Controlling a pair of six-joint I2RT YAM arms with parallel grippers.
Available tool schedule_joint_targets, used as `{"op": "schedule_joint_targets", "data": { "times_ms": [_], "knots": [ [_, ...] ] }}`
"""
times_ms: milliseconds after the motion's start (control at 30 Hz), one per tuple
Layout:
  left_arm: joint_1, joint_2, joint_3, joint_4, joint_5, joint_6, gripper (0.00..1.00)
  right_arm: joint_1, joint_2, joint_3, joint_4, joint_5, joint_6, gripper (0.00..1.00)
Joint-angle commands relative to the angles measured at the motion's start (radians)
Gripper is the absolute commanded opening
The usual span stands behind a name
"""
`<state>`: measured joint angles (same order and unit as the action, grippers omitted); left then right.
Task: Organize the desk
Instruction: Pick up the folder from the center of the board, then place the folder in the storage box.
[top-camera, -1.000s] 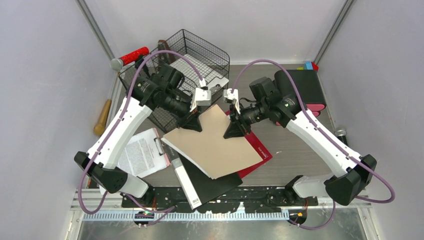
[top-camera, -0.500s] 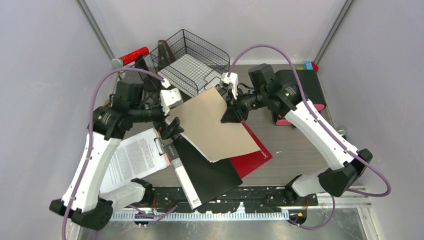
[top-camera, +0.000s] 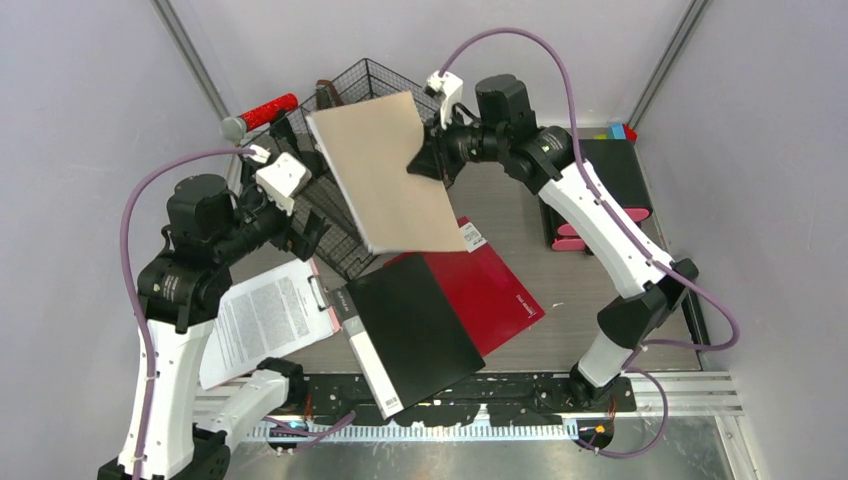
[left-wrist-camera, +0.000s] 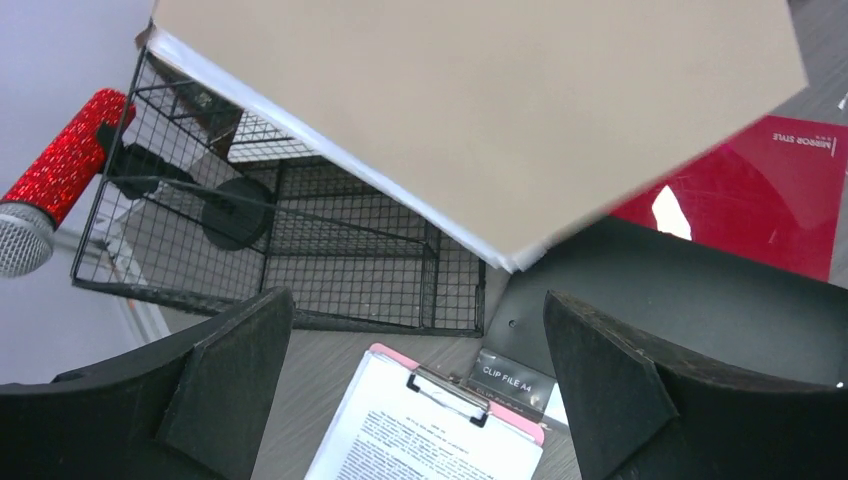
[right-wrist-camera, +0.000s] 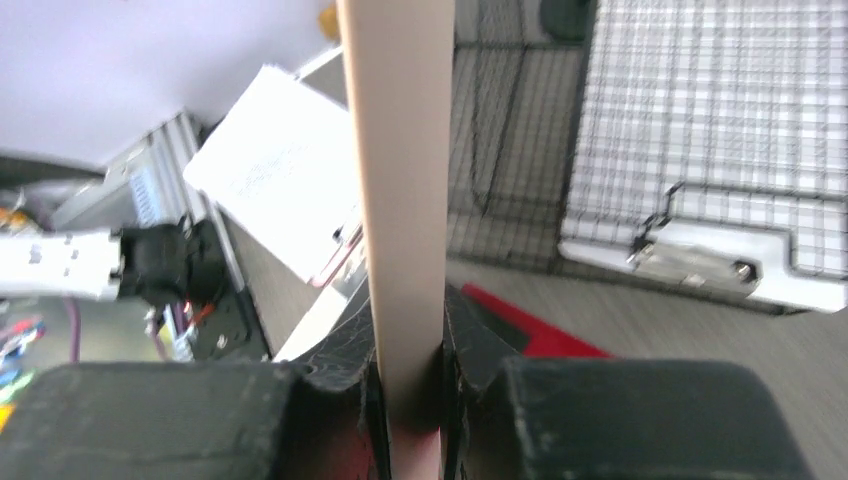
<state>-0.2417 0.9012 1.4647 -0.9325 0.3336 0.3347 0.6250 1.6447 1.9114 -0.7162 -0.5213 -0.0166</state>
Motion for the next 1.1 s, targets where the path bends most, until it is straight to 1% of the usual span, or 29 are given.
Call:
{"op": "schedule_joint_targets", "data": {
  "times_ms": [0, 100, 200, 467, 600, 667, 800, 933, 1067],
  "knots": [
    [0.013, 0.029, 0.059, 0.013, -0.082, -0.072, 1.00, -0.003, 0.055, 0.162, 0.256, 0.081, 0.162, 0.00],
    [0.017, 0.052, 0.081, -0.011, -0.083, -0.069, 1.00, -0.002, 0.140, 0.265, 0.303, 0.139, 0.210, 0.00],
    [0.018, 0.072, 0.086, -0.030, -0.078, -0.046, 1.00, -0.001, 0.191, 0.320, 0.365, 0.185, 0.221, 0.00],
    [0.019, 0.086, 0.065, -0.018, -0.091, -0.036, 1.00, 0.014, 0.317, 0.465, 0.450, 0.184, 0.237, 0.00],
    [0.019, 0.097, 0.071, -0.020, -0.086, -0.036, 1.00, 0.037, 0.389, 0.522, 0.457, 0.218, 0.198, 0.00],
    [0.019, 0.100, 0.067, -0.016, -0.077, -0.037, 1.00, 0.045, 0.417, 0.538, 0.470, 0.240, 0.192, 0.00],
    [0.021, 0.096, 0.050, 0.004, -0.060, -0.043, 1.00, 0.054, 0.466, 0.545, 0.540, 0.258, 0.168, 0.00],
    [0.021, 0.098, 0.042, 0.009, -0.049, -0.042, 1.00, 0.059, 0.507, 0.550, 0.613, 0.312, 0.140, 0.00],
    [0.021, 0.105, 0.038, 0.017, -0.032, -0.033, 1.00, 0.059, 0.537, 0.538, 0.678, 0.349, 0.143, 0.00]
  ]
}}
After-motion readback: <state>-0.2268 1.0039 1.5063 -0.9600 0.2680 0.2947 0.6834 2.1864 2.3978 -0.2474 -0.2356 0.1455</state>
